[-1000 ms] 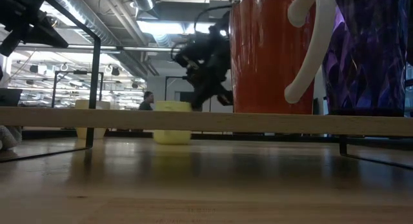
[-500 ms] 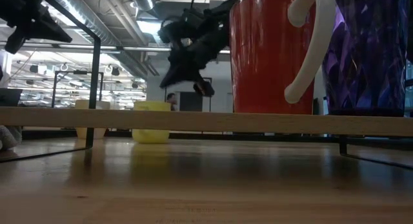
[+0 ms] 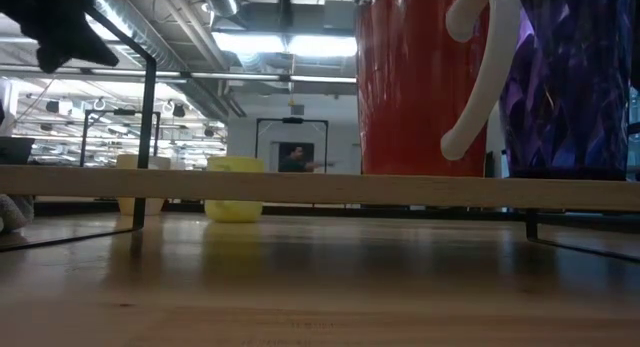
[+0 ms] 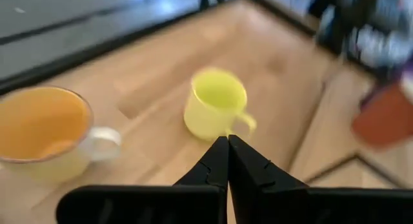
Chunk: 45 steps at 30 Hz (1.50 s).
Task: Stack small to large cups/mugs on shelf
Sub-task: Put the orange mug on the shelf
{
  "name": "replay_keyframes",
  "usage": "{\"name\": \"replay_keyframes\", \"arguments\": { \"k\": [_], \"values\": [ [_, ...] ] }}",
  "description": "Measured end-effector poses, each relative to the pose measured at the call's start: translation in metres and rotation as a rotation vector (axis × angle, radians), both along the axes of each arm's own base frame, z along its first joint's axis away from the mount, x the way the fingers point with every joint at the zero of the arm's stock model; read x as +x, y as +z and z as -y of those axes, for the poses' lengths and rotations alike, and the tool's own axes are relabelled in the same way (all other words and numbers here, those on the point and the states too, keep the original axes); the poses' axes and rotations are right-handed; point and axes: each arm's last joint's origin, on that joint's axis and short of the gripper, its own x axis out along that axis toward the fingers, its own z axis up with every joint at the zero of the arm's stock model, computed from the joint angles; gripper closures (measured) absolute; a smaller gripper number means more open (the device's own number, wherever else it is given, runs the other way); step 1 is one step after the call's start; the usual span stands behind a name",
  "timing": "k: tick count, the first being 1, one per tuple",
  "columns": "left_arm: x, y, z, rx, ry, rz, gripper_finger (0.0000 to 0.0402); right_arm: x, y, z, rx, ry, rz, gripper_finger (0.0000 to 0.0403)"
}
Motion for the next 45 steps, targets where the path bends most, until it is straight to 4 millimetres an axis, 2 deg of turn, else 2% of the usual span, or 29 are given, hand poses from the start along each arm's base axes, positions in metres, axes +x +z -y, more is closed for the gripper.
{"name": "replay_keyframes", "arguments": {
  "k": [3,5,7,9,11,13,16,19,21,23,25,26,28,30,33,34,37,39,41,45],
  "values": [
    [0.019,-0.002,0.004,-0.022,-0.093,-0.109,0.0402,-0.016,0.020,0.010,0.031,-0.051,0.054,0.0397],
    [0.034,-0.003,0.004,-0.066,-0.092,-0.141,0.0402,-0.024,0.029,0.014,0.031,-0.067,0.071,0.0397],
    [0.050,0.007,0.002,-0.084,-0.043,-0.026,0.0402,-0.031,0.035,0.016,0.022,-0.076,0.083,0.0395],
    [0.057,0.029,-0.003,-0.033,-0.010,0.162,0.0401,-0.034,0.040,0.016,0.021,-0.077,0.094,0.0394],
    [0.057,0.058,-0.009,0.073,0.043,0.360,0.0401,-0.034,0.040,0.015,0.023,-0.074,0.095,0.0394],
    [0.049,0.080,-0.015,0.185,0.131,0.457,0.0401,-0.033,0.039,0.014,0.025,-0.071,0.091,0.0394],
    [0.036,0.096,-0.024,0.298,0.271,0.395,0.0401,-0.032,0.039,0.010,0.024,-0.064,0.091,0.0394],
    [0.038,0.091,-0.038,0.281,0.347,0.241,0.0401,-0.030,0.039,0.006,0.022,-0.052,0.091,0.0394],
    [0.050,0.095,-0.051,0.293,0.271,0.267,0.0401,-0.031,0.040,0.006,0.020,-0.050,0.095,0.0394],
    [0.062,0.114,-0.060,0.352,0.069,0.466,0.0401,-0.031,0.040,0.007,0.020,-0.054,0.096,0.0394],
    [0.069,0.134,-0.074,0.368,0.048,0.589,0.0401,-0.031,0.040,0.008,0.023,-0.060,0.095,0.0394],
    [0.072,0.140,-0.082,0.371,0.076,0.586,0.0401,-0.031,0.040,0.007,0.024,-0.058,0.095,0.0394],
    [0.080,0.139,-0.107,0.352,0.157,0.486,0.0401,-0.030,0.040,0.006,0.025,-0.054,0.096,0.0394],
    [0.079,0.145,-0.130,0.355,0.217,0.376,0.0401,-0.030,0.039,0.005,0.031,-0.050,0.092,0.0394],
    [0.055,0.168,-0.159,0.398,0.352,0.172,0.0401,-0.030,0.039,0.005,0.035,-0.051,0.086,0.0394],
    [0.047,0.169,-0.170,0.358,0.376,0.084,0.0401,-0.031,0.039,0.005,0.039,-0.052,0.081,0.0394],
    [0.025,0.154,-0.201,0.179,0.400,-0.134,0.0401,-0.031,0.037,0.006,0.053,-0.056,0.058,0.0394],
    [0.023,0.148,-0.208,0.160,0.454,-0.297,0.0401,-0.032,0.035,0.007,0.052,-0.059,0.041,0.0394],
    [0.028,0.149,-0.212,0.160,0.453,-0.302,0.0401,-0.033,0.034,0.009,0.044,-0.061,0.029,0.0394],
    [0.027,0.123,-0.219,-0.007,0.447,-0.351,0.0401,-0.034,0.033,0.012,0.043,-0.068,0.022,0.0394]
  ]
}}
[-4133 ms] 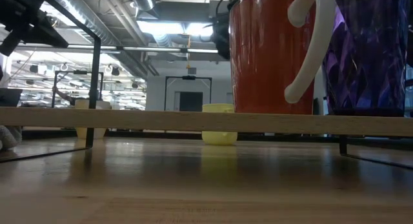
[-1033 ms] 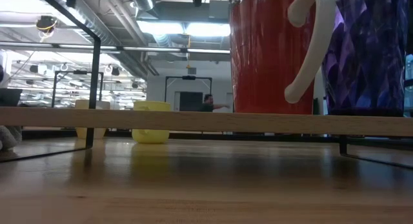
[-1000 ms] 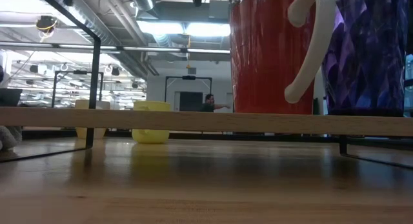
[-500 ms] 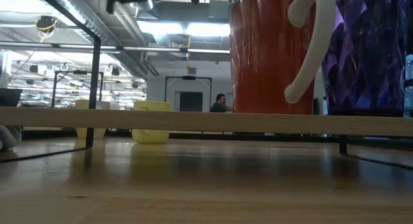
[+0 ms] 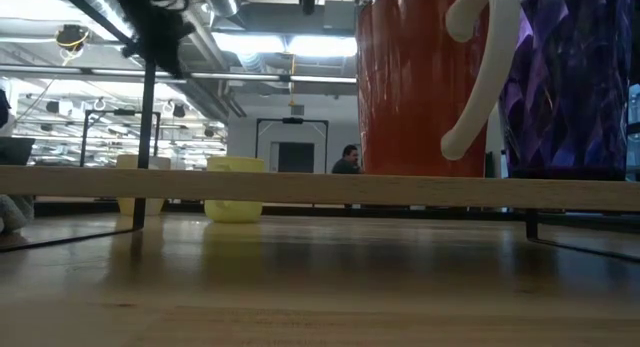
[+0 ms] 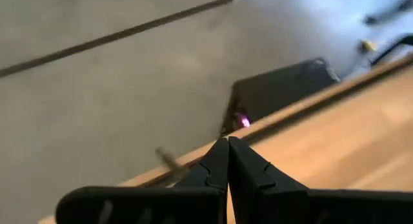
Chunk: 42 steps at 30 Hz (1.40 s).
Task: Stack small to large cups/mugs on shelf
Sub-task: Put the orange mug on the shelf
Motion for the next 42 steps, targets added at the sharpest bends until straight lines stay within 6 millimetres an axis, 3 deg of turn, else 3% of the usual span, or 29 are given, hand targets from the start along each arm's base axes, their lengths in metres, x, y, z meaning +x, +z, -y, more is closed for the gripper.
{"name": "replay_keyframes", "arguments": {
  "k": [4,9,11,15,19,23,27,29,32,37,42],
  "values": [
    [-0.002,-0.005,0.013,-0.034,-0.007,0.027,0.0401,-0.001,0.000,0.003,-0.002,-0.006,-0.004,0.0395],
    [0.000,-0.007,0.008,-0.036,0.008,0.073,0.0401,-0.002,-0.002,0.005,-0.016,-0.003,-0.013,0.0395],
    [0.006,-0.001,0.011,0.011,-0.150,0.140,0.0401,-0.003,-0.002,0.006,-0.016,-0.002,-0.013,0.0395],
    [0.012,0.022,0.008,0.192,-0.130,0.213,0.0401,-0.006,-0.002,0.014,-0.015,-0.020,-0.014,0.0395],
    [0.031,0.032,0.007,0.199,-0.184,0.251,0.0401,-0.009,-0.002,0.022,-0.013,-0.040,-0.015,0.0395],
    [0.064,0.032,0.012,0.180,-0.198,0.191,0.0401,-0.011,-0.002,0.028,-0.010,-0.054,-0.016,0.0395],
    [0.090,0.018,0.036,0.124,-0.152,0.031,0.0401,-0.013,-0.002,0.031,-0.008,-0.062,-0.019,0.0395],
    [0.092,0.006,0.054,0.060,-0.116,-0.010,0.0401,-0.014,-0.002,0.033,-0.006,-0.065,-0.023,0.0395],
    [0.080,-0.017,0.081,-0.011,-0.022,-0.060,0.0401,-0.015,-0.004,0.034,-0.002,-0.068,-0.036,0.0395],
    [0.053,-0.063,0.112,-0.235,0.057,0.008,0.0401,-0.016,-0.007,0.036,-0.018,-0.069,-0.065,0.0395],
    [0.037,-0.070,0.125,-0.336,0.087,-0.017,0.0401,-0.017,-0.008,0.037,-0.027,-0.068,-0.071,0.0395]
  ]
}}
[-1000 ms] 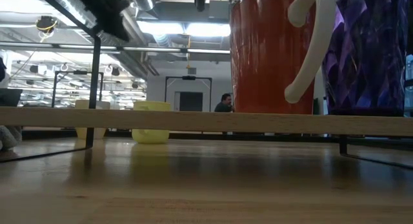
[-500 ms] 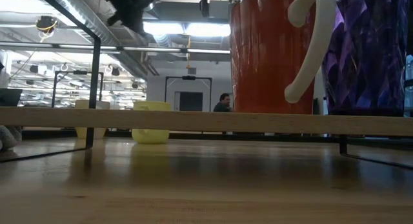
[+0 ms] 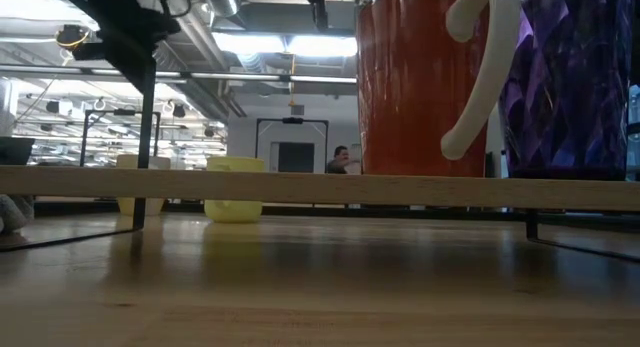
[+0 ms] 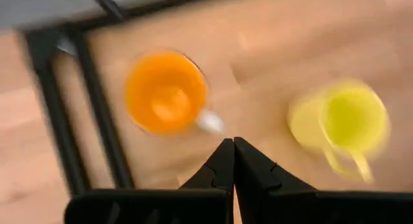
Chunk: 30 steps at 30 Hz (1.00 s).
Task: Stack small to large cups/mugs on shelf
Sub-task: Put the orange mug on the shelf
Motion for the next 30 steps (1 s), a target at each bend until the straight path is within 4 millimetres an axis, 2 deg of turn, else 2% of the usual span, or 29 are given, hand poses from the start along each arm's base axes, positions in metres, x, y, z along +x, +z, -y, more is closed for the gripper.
{"name": "replay_keyframes", "arguments": {
  "k": [3,5,7,10,13,18,24,30],
  "values": [
    [-0.008,0.010,0.012,-0.023,-0.037,-0.009,0.0401,0.000,-0.001,0.000,0.000,0.003,-0.010,0.0395],
    [-0.016,0.007,0.016,-0.037,0.001,-0.118,0.0401,0.000,-0.002,-0.001,0.008,0.018,-0.017,0.0395],
    [-0.017,0.004,0.013,0.000,0.062,-0.197,0.0401,-0.001,-0.002,-0.001,0.011,0.024,-0.021,0.0395],
    [-0.011,0.005,0.000,0.026,0.106,-0.143,0.0401,-0.001,-0.003,-0.001,0.014,0.025,-0.026,0.0395],
    [-0.001,0.001,-0.016,-0.011,0.066,-0.067,0.0401,-0.001,-0.003,-0.001,0.015,0.024,-0.029,0.0395],
    [0.019,-0.020,-0.052,-0.056,0.071,-0.130,0.0401,-0.001,-0.004,-0.001,0.019,0.025,-0.036,0.0395],
    [0.017,-0.039,-0.090,-0.100,0.142,-0.129,0.0401,-0.001,-0.006,-0.003,0.031,0.029,-0.058,0.0395],
    [0.013,-0.043,-0.109,-0.064,0.206,-0.071,0.0401,-0.002,-0.011,-0.004,0.055,0.031,-0.112,0.0395]
  ]
}}
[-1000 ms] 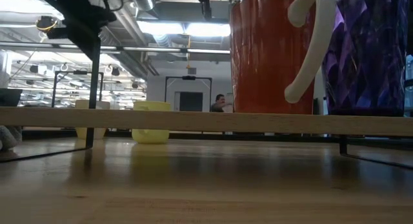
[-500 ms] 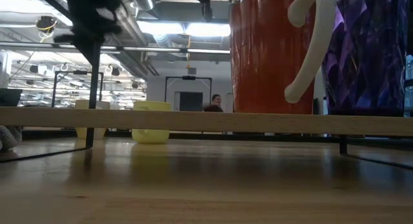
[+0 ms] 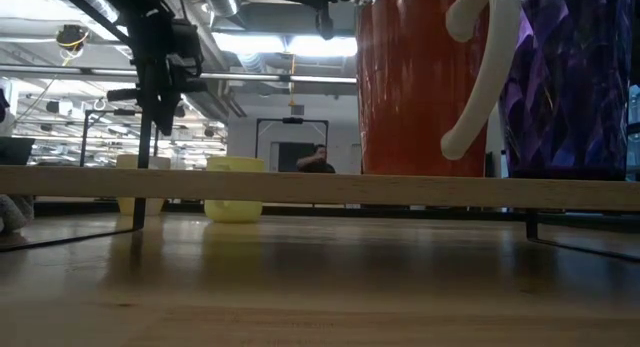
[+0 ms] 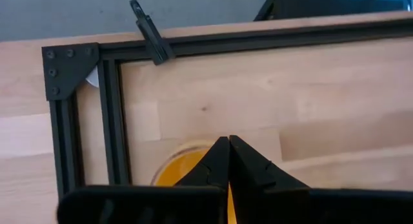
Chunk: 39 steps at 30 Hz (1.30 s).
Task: Stack small to large cups/mugs on shelf
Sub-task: Put the orange mug on the shelf
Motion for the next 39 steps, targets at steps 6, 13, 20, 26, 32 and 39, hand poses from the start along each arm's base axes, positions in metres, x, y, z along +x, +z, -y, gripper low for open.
{"name": "replay_keyframes", "arguments": {
  "k": [6,13,20,26,32,39],
  "values": [
    [0.002,-0.008,-0.005,-0.045,0.042,0.005,0.0401,0.000,0.000,0.000,0.001,0.000,-0.004,0.0395],
    [0.005,-0.004,0.005,-0.076,0.012,0.020,0.0401,0.000,0.000,0.000,-0.004,0.002,-0.003,0.0395],
    [0.017,0.015,0.034,-0.027,-0.155,0.097,0.0402,-0.001,-0.001,0.000,-0.018,0.009,-0.010,0.0395],
    [0.021,0.025,0.051,0.028,-0.298,0.074,0.0402,-0.001,-0.002,0.000,-0.018,0.010,-0.013,0.0395],
    [0.029,0.027,0.056,0.046,-0.291,0.119,0.0402,-0.001,-0.002,-0.001,-0.007,0.033,-0.008,0.0395],
    [0.029,0.017,0.054,-0.104,-0.244,0.145,0.0401,-0.002,-0.004,-0.001,0.006,0.033,-0.032,0.0395]
  ]
}}
